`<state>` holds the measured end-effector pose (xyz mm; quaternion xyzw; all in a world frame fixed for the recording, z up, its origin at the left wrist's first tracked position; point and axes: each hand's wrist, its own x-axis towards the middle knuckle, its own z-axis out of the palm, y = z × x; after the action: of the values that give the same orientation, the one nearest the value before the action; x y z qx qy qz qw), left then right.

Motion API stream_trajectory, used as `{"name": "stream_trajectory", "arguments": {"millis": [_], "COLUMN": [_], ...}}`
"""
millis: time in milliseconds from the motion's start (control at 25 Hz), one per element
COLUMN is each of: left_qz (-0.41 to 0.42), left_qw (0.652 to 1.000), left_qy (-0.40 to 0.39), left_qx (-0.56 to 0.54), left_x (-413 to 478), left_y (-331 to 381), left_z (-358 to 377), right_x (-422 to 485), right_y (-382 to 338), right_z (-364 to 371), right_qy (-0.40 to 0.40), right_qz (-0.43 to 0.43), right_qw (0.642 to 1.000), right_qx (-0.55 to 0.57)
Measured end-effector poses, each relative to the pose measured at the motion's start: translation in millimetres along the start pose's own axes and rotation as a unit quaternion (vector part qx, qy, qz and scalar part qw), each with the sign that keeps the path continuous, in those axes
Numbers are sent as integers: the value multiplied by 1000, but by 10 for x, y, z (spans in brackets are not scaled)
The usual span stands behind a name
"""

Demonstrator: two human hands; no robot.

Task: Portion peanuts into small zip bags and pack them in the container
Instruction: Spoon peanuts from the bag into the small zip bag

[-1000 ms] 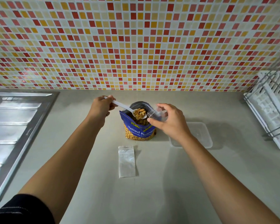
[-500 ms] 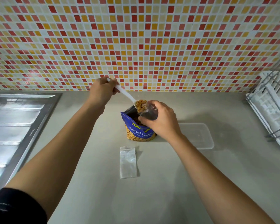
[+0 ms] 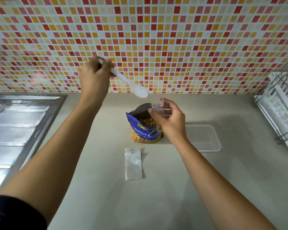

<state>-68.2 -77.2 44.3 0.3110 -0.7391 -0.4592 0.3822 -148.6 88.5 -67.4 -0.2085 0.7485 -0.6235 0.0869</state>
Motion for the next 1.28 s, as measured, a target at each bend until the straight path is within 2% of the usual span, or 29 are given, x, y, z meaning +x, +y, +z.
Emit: {"name": "stream_trajectory", "arguments": {"millis": [40, 120, 240, 280, 360, 480, 560, 760, 920, 1080, 1280], "left_qz": [-16, 26, 119, 112, 60, -100, -159, -201, -249, -266, -276], "left_qw": [1000, 985, 922, 909, 904, 932, 941, 966, 961, 958, 956], "left_qy": [-16, -92, -159, -164, -178, -152, -127, -124, -124, -105, -92], "left_qx": [17, 145, 332, 367, 384, 314, 269, 106, 10, -30, -28], "left_x": [-27, -195, -477, -521, -545, -473, -424, -392, -341, -258, -159], "left_y": [-128, -410, -716, -760, -785, -775, -788, -777, -746, -789, -855], "left_z": [56, 238, 513, 581, 688, 758, 734, 647, 584, 470, 281], "right_x": [-8, -20, -25, -31, -52, -78, -81, -66, -75, -66, -23], "right_y": [27, 69, 117, 137, 178, 203, 195, 197, 133, 39, -33], "right_z": [-44, -124, -166, -156, -129, -105, -106, -153, -206, -268, -286], "right_qy": [9, 9, -24, -34, -39, -27, -27, -36, -25, -23, -20], "right_qz": [6, 20, 49, 56, 57, 53, 54, 53, 43, 26, -10], "right_qw": [1000, 1000, 999, 998, 998, 998, 998, 998, 999, 999, 992], "right_qx": [7, 8, 2, 2, 6, 11, 18, 15, 8, -30, -122]}}
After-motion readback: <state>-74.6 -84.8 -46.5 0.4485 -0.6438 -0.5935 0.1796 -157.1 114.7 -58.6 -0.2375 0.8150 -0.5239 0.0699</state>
